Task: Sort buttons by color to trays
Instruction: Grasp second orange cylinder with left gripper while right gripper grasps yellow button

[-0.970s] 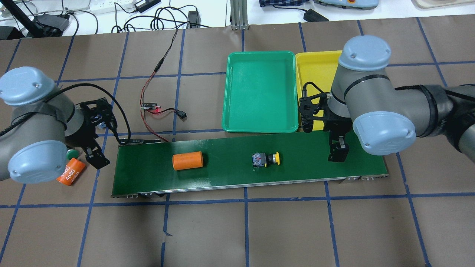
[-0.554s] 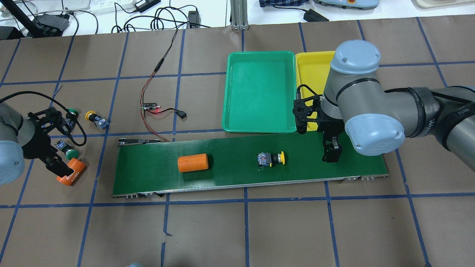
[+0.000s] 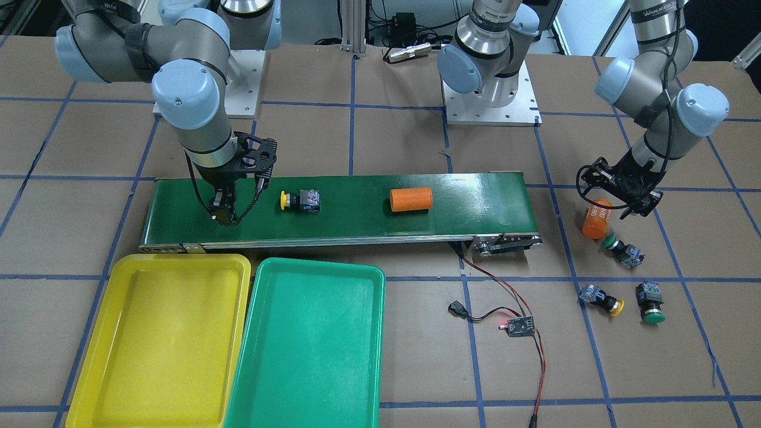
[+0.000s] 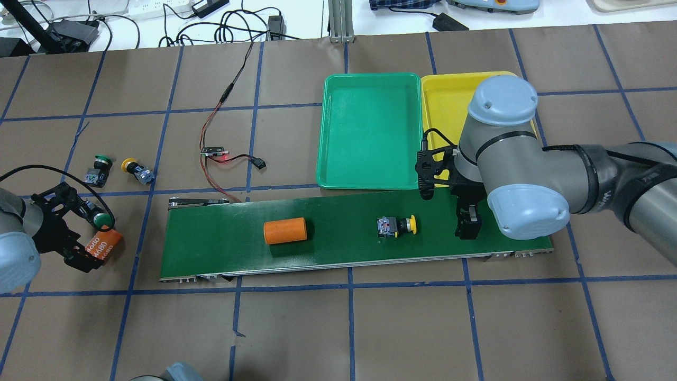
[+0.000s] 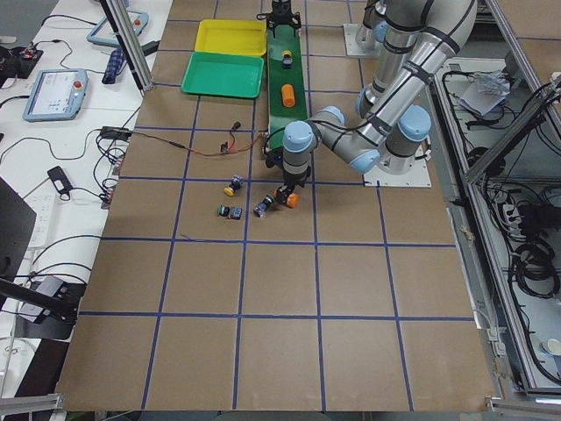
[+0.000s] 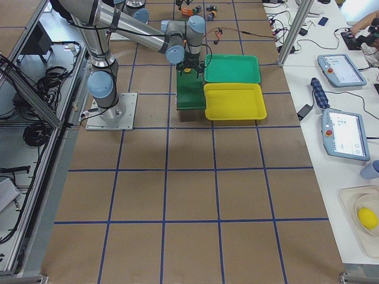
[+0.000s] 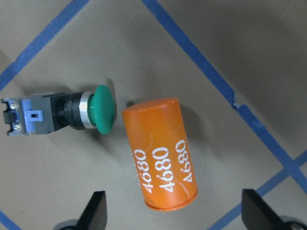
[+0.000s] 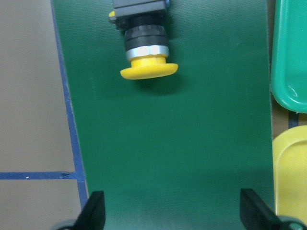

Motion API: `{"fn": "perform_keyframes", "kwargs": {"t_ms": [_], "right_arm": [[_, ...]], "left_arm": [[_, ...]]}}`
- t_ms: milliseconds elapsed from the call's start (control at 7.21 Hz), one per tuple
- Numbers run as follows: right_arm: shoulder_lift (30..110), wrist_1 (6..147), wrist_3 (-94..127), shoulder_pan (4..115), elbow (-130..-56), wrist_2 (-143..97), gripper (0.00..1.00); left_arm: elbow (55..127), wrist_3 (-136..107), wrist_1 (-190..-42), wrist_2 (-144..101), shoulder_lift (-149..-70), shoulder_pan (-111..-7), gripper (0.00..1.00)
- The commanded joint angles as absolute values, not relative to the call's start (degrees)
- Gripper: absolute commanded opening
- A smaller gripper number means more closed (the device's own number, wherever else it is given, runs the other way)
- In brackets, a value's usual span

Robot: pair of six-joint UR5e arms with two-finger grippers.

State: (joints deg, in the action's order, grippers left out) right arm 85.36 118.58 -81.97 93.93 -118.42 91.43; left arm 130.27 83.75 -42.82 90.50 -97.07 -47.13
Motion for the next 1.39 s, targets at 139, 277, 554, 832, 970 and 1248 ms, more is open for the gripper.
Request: {"fn": "perform_keyframes", "kwargs": {"t_ms": [139, 277, 554, 832, 970, 1248], "right_arm": [[85.52, 121.73, -82.09, 93.96, -122.25, 91.41, 0.99], [85.34, 121.73, -82.18, 93.96, -122.26, 91.23, 0.99], [85.78, 121.90, -81.91, 94.04, -122.34, 91.14, 0.99], [85.78, 121.90, -82.09, 94.13, -122.43, 91.32, 0.99], [85.87, 121.99, -82.00, 94.13, -122.34, 91.32, 0.99], [85.61, 121.99, -81.74, 94.13, -122.34, 91.06, 0.99]], "left_arm": [[131.13, 83.76, -37.97, 90.18, -101.24, -46.93, 0.80], [130.78, 83.85, -37.97, 90.44, -101.60, -46.93, 0.43], [130.61, 83.50, -38.06, 90.70, -100.90, -47.11, 0.09], [128.60, 83.49, -42.50, 91.14, -96.35, -48.86, 0.03], [124.84, 83.50, -50.37, 91.14, -93.98, -52.09, 0.02], [113.43, 83.41, -73.11, 91.23, -92.02, -60.51, 0.01]]}}
